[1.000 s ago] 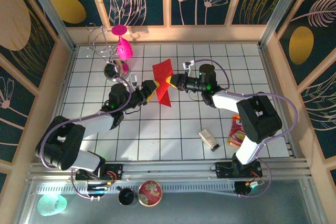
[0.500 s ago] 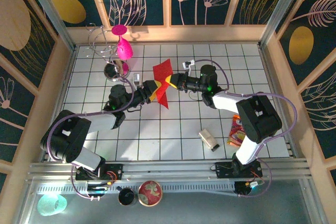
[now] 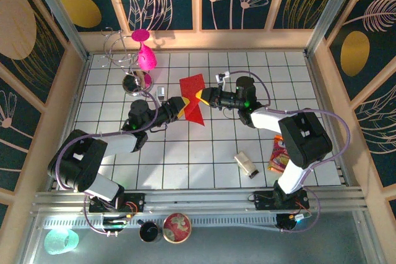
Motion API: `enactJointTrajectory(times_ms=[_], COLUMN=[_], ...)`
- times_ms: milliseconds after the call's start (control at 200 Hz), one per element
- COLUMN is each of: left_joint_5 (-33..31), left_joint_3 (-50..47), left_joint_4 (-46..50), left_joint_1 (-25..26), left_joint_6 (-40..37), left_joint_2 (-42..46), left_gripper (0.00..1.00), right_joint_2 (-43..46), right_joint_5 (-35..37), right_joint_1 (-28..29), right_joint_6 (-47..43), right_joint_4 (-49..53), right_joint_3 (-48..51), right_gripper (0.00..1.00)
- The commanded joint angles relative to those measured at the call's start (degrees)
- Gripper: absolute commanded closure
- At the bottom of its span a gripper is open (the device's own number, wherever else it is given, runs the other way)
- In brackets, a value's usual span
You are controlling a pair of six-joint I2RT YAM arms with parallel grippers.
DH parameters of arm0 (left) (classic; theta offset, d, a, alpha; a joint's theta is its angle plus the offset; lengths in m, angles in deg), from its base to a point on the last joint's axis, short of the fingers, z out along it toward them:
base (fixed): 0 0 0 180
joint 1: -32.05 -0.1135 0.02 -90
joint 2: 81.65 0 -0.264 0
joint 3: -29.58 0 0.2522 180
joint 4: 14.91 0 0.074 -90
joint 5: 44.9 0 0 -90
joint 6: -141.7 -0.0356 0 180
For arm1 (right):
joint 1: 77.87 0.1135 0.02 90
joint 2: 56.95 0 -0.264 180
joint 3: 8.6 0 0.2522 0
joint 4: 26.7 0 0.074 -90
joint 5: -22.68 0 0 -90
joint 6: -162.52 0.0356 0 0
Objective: Fold a paper plane with a square sheet of paper (pick it up from the middle)
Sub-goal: Turn over the paper at the center of the table.
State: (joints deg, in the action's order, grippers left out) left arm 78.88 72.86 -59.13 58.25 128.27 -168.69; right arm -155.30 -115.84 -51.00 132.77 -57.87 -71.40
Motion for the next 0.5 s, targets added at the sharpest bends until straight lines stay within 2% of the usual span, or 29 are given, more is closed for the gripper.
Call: enactJointTrajectory(times_ms=[0, 330, 496], left_joint_5=[-0.47, -0.2, -0.25], left_joint_3=[0.27, 0.88, 1.41], left_joint_4=[1.29, 2.16, 2.71], left_joint_1=[0.0, 0.0, 0.0], left_joint_6=[-1.89, -3.04, -4.76], left_joint_2=[1.09, 0.67, 1.04], left_gripper=[0.56, 0.73, 0.85], right_joint_2=[-0.07, 0.03, 1.19], right_joint_5=[-0.34, -0.38, 1.11], right_joint_1=[-0.37, -0.4, -1.26], right_joint_6=[-1.57, -2.8, -7.58], right_joint_4=[0.36, 2.41, 8.94], right_joint_3=[0.17, -0.18, -1.06], right_gripper=[0.89, 0.88, 0.75])
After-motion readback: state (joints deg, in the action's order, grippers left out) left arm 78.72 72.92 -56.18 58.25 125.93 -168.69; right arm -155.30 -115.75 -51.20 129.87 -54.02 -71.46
